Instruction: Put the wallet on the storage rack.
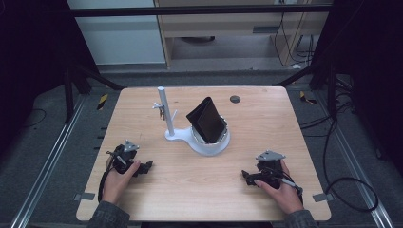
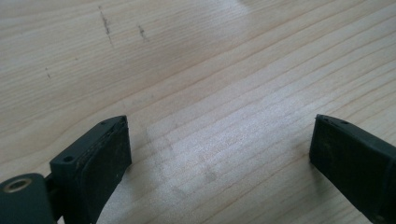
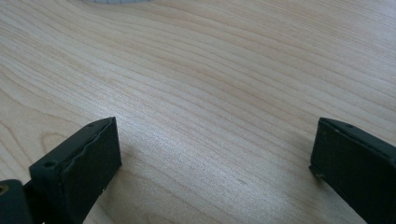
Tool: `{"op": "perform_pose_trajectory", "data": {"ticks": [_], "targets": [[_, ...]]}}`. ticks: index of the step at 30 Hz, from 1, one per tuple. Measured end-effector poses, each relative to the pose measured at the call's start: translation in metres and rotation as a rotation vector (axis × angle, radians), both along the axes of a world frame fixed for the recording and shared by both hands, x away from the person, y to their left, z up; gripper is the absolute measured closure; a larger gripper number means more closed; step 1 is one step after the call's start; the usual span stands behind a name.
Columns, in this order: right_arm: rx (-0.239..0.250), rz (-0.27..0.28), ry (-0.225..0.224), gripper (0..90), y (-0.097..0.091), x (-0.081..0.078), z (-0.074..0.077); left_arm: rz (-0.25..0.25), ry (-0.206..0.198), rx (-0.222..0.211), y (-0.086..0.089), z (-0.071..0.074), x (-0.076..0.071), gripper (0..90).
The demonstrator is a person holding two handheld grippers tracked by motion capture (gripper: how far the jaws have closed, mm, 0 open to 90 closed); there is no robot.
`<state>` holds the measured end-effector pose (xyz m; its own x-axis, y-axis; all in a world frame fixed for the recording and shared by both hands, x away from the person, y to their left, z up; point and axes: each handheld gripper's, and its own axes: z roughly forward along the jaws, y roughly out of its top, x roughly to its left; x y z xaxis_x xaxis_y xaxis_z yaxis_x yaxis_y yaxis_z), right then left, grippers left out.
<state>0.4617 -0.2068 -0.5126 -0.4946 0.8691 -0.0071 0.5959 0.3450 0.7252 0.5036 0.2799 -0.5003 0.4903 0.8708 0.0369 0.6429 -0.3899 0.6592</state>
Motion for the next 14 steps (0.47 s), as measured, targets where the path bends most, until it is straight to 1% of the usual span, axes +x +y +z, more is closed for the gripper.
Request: {"op": "perform_pose_trajectory", "data": {"ticks": [1,4,5,6,7,8,14], "targets": [[0.0,0.0,0.0,1.8,0.0,0.0,0.0,0.0,0.006,-0.009,0.0001,-0.0005,0.0005,3.4],[-0.001,0.001,0.0,1.7,0.0,0.0,0.0,0.003,0.002,-0.016,0.0,-0.0018,0.0009,1.2],[0.0,0.001,-0.001,1.8,0.0,0.0001,-0.0001,0.006,-0.016,-0.027,0.0009,-0.004,0.0006,0.5],[0.0,0.001,-0.001,1.8,0.0,0.0001,-0.0001,0.006,-0.016,-0.027,0.0009,-0.004,0.0006,0.0],[0.0,0.001,-0.001,1.8,0.0,0.0001,-0.0001,0.008,-0.039,-0.045,0.0018,-0.0065,-0.0003,0.0],[-0.001,0.0,0.0,1.8,0.0,0.0,0.0,0.007,-0.051,-0.051,0.0027,-0.0077,-0.0007,0.0],[0.001,0.002,-0.001,1.7,0.0,0.0001,-0.0002,0.006,-0.052,-0.051,0.0027,-0.0077,-0.0007,0.0]]}}
